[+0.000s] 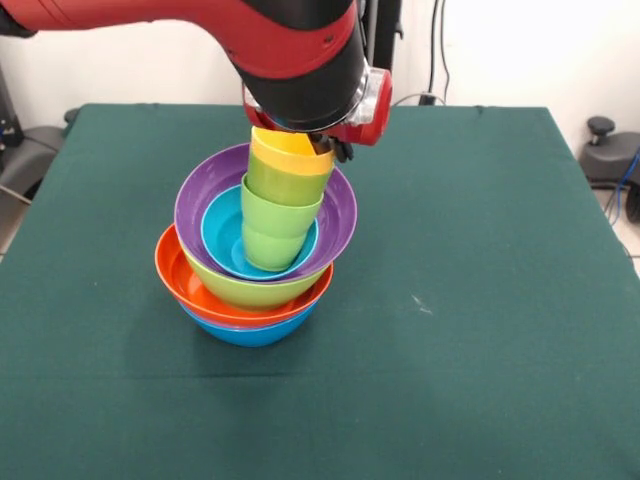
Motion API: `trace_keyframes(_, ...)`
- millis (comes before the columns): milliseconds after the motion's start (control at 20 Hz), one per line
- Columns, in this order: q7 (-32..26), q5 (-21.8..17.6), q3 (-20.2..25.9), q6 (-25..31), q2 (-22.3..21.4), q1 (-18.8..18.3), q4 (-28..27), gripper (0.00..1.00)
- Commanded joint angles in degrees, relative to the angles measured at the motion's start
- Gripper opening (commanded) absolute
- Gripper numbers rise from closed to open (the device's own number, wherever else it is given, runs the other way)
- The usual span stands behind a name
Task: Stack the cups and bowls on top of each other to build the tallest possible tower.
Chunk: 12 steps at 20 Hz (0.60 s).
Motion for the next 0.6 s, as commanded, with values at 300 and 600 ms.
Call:
trace_keyframes(300,-4.1,-3.7,-2.3,-5.0,-2.2,1.5,1.1,0.00)
trace_keyframes(600,-5.4,-4.2,-2.3,-7.5,-2.9,1.1,1.5,0.00)
